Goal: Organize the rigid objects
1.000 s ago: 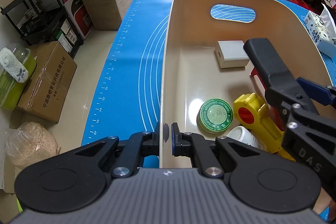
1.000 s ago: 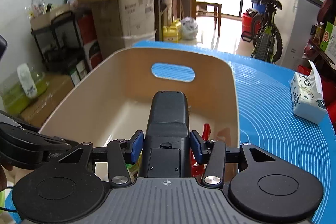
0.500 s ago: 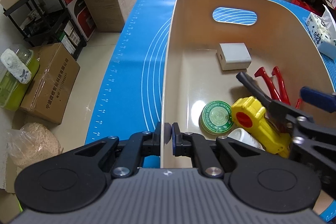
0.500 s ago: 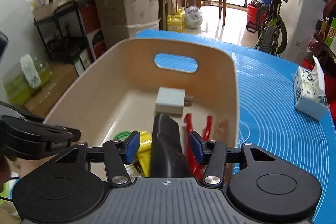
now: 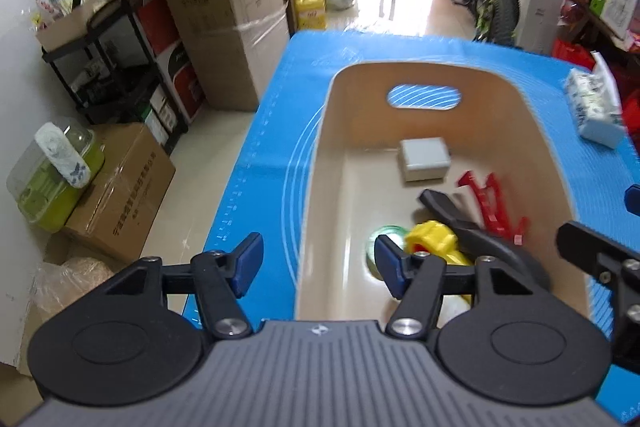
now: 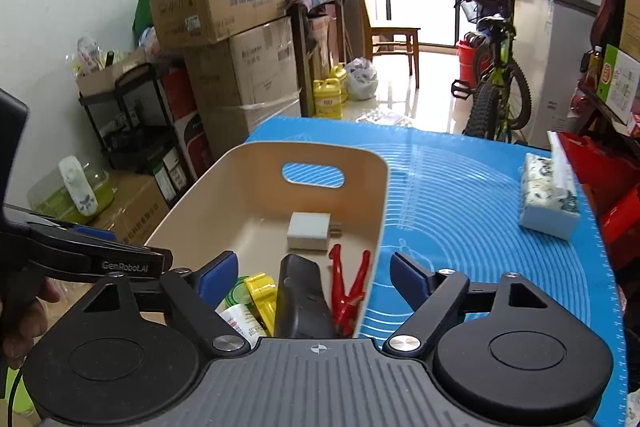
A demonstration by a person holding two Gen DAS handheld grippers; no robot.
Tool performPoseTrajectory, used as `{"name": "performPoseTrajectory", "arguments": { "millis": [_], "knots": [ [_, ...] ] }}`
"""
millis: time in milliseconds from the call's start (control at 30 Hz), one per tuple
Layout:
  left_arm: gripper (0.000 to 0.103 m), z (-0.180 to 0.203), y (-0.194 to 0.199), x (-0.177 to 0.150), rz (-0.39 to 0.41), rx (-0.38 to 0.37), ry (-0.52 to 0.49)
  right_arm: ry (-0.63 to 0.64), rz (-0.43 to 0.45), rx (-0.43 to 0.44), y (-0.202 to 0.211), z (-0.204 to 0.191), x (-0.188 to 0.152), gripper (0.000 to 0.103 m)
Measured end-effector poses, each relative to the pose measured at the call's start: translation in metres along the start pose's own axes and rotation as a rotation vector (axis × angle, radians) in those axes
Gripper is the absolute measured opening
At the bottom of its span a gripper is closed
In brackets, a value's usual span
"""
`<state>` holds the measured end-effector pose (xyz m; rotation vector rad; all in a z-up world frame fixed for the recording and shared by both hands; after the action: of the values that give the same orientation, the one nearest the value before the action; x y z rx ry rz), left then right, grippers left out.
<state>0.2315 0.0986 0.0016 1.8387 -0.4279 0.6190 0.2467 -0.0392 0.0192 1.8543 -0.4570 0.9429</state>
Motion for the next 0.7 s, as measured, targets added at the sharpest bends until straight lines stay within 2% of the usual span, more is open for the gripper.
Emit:
{"name": "performPoseTrajectory", "arguments": {
  "millis": [333, 700],
  "knots": [
    [0.066, 0.017, 0.068, -0.017, 0.086, -0.028, -0.013, -0.049, 0.054, -0.02, 0.065, 0.008, -0.004, 0.094],
    [0.066, 0.031, 0.123, -0.039, 0.127, -0.045, -0.009, -0.056, 0.083, -0.054, 0.13, 0.014, -0.023, 0.095]
  ]
}}
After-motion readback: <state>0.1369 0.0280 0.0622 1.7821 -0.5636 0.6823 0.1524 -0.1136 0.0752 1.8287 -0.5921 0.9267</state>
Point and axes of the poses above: each gripper's, at about its wrist camera, not at the fingertips, and y roughly against the way its jaws point, z to its right, x to its top, the point moved 1 cm from there along -y, roughly the way its jaws point, and after that the axes turned 11 degrees about x, right-handed, at the moved point
